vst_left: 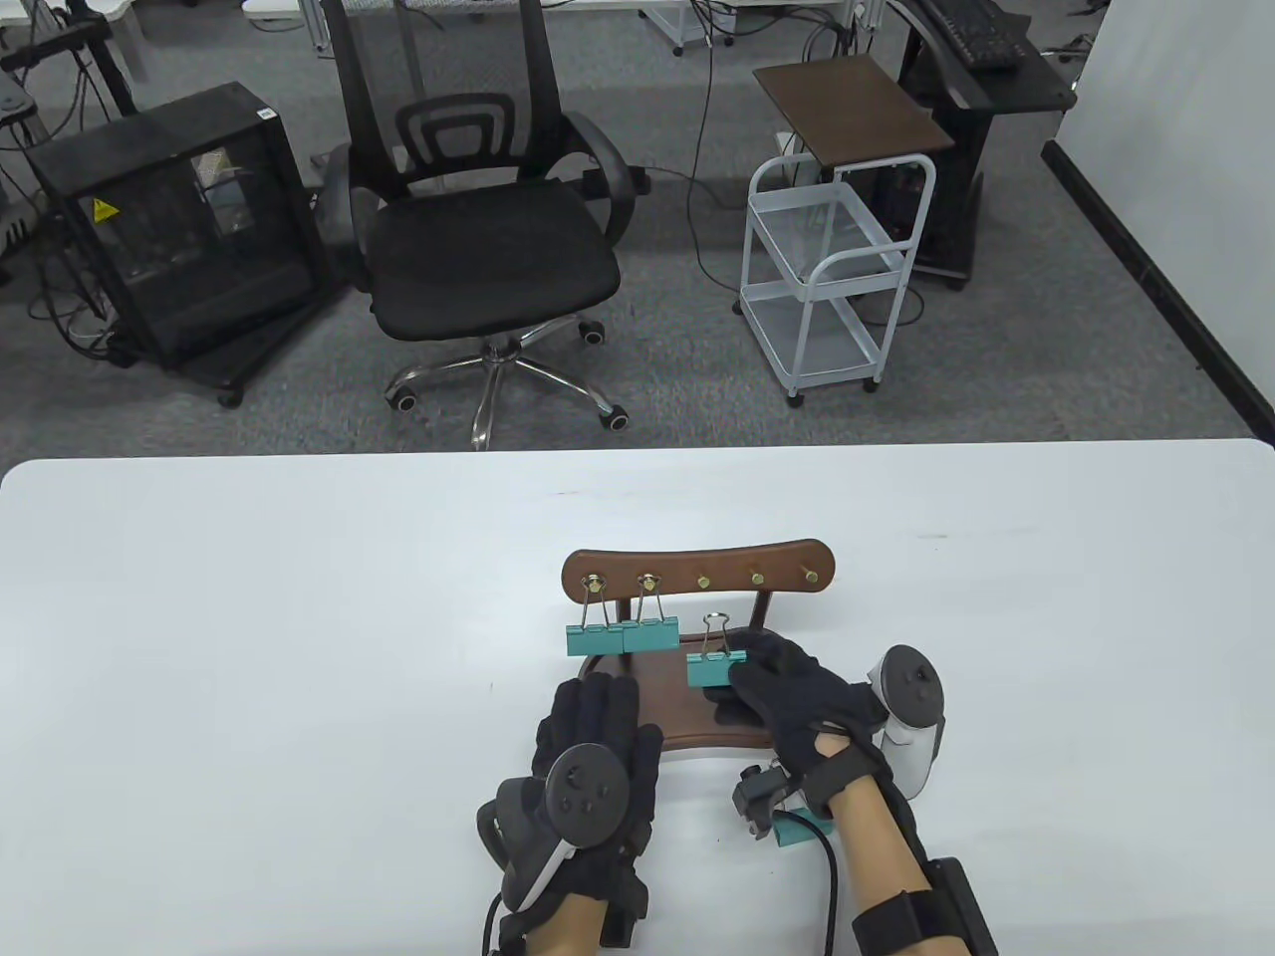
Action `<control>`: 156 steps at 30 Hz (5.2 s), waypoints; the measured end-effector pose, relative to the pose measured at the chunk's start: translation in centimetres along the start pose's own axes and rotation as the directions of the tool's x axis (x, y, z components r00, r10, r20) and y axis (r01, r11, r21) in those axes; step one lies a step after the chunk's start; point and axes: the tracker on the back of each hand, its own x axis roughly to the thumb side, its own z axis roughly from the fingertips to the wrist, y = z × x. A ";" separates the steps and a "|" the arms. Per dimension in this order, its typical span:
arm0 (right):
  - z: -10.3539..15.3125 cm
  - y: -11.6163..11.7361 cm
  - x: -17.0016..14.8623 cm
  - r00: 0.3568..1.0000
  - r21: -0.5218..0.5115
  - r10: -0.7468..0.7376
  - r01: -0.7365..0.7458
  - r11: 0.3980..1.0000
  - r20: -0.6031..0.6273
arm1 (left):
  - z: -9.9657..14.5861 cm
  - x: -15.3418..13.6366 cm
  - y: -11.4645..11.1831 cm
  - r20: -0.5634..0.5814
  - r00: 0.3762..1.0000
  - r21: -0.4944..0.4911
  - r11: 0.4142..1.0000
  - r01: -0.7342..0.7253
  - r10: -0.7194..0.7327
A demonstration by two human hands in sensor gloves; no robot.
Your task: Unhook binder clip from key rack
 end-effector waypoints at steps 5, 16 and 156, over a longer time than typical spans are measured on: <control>1.4 -0.6 0.5 1.000 -0.003 -0.002 0.002 1.000 0.007 | 0.1 0.0 0.0 0.002 1.000 -0.002 1.000 0.010 -0.010; 3.9 -1.8 -0.3 0.999 -0.062 0.052 -0.052 0.997 0.003 | 0.2 0.0 0.2 0.004 1.000 0.009 1.000 0.010 -0.010; 7.7 -7.4 1.4 0.260 -0.345 0.963 -0.912 0.222 -0.066 | -1.4 -5.2 3.1 -0.160 0.827 0.238 0.834 -0.497 0.538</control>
